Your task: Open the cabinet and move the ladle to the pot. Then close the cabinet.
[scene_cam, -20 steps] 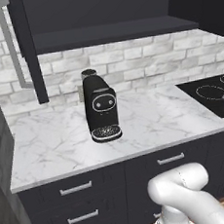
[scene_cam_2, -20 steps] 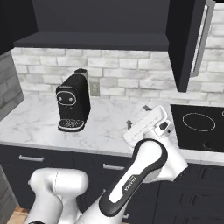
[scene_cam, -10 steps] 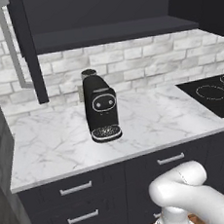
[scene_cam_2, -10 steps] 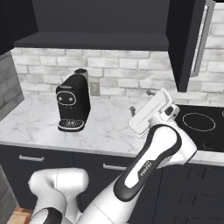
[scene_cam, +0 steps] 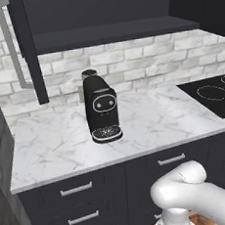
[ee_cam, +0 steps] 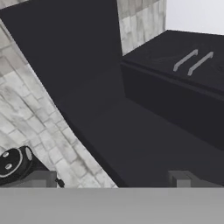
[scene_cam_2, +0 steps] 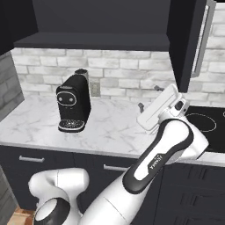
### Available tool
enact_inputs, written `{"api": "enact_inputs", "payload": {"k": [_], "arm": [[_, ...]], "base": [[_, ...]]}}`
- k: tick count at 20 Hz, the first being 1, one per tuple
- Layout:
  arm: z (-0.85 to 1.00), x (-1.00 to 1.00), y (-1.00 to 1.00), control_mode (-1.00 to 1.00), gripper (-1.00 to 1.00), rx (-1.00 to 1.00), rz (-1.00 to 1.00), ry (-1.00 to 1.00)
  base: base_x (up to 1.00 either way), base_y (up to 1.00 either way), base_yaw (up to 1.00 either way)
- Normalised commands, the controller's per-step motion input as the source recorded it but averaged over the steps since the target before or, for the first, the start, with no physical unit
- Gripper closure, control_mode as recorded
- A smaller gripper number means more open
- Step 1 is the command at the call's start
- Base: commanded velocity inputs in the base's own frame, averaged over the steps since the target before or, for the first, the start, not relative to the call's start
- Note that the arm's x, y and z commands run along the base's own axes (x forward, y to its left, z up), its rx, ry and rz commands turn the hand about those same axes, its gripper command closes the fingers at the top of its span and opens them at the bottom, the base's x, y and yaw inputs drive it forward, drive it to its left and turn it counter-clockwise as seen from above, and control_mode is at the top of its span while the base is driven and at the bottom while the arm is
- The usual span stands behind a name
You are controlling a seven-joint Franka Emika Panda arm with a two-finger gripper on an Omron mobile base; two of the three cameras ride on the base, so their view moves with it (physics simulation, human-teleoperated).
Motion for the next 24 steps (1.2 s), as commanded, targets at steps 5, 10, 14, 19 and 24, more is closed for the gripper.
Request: {"api": "enact_inputs", "payload": {"k": [5, 10, 14, 19, 24], "arm": [[0.06, 0.07, -0.34, -1.00, -1.00, -0.02, 0.00, 0.00], [0.07, 0.00, -0.21, -1.00, -1.00, -0.04, 0.00, -0.01], [-0.26, 0.00, -0.12, -1.00, -1.00, -0.04, 0.01, 0.00], [-0.02, 0.11, -0.30, -1.00, -1.00, 0.00, 0.01, 0.00], [0.10, 0.20, -0.46, -1.00, -1.00, 0.00, 0.01, 0.00]], "base": [[0.00, 0.00, 0.00], [0.00, 0.00, 0.00], [0.00, 0.00, 0.00], [0.00, 0.00, 0.00], [0.00, 0.00, 0.00]]}}
